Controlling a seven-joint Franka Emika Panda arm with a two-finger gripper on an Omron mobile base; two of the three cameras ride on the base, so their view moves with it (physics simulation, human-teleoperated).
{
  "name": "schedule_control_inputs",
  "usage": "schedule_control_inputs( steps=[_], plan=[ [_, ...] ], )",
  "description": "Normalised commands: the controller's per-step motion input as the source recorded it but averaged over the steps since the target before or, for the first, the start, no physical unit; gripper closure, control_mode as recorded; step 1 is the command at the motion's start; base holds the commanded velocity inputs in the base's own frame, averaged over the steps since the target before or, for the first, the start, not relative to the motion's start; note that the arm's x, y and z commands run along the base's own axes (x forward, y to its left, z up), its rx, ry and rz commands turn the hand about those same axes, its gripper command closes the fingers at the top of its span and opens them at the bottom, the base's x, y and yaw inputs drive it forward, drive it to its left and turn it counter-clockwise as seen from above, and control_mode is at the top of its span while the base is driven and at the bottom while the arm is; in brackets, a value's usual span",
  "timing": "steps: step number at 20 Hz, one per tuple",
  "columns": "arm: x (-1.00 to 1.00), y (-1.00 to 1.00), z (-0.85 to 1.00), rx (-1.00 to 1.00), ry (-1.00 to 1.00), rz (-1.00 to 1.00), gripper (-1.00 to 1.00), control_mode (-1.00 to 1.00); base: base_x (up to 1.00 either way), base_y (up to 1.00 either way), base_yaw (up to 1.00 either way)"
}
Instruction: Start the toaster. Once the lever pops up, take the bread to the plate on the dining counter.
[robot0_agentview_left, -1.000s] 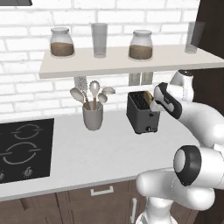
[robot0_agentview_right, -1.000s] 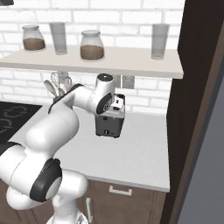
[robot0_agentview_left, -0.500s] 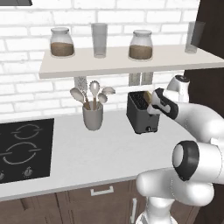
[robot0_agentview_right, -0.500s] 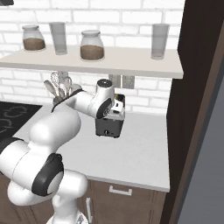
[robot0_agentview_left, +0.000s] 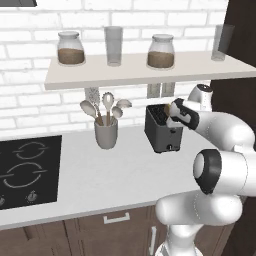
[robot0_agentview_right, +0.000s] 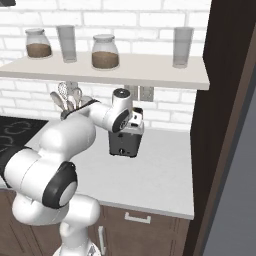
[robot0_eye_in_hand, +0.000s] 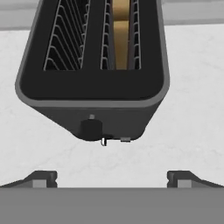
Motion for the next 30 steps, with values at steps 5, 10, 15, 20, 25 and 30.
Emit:
schedule_control_inputs(
  steps=[5,10,15,20,25,30],
  plan=[
    [0.17,-0.14,-0.12,0.0,0.0,0.0,-1.0,-1.0,0.0,0.0,0.0],
    [0.11,-0.02,-0.21,0.0,0.0,0.0,-1.0,-1.0,0.0,0.0,0.0],
    [0.1,0.0,-0.09,0.0,0.0,0.0,-1.0,-1.0,0.0,0.0,0.0],
    [0.08,0.0,-0.01,0.0,0.0,0.0,-1.0,-1.0,0.0,0.0,0.0],
    [0.02,0.0,-0.01,0.0,0.0,0.0,-1.0,-1.0,0.0,0.0,0.0],
    [0.07,0.0,-0.02,0.0,0.0,0.0,-1.0,-1.0,0.0,0.0,0.0]
  ],
)
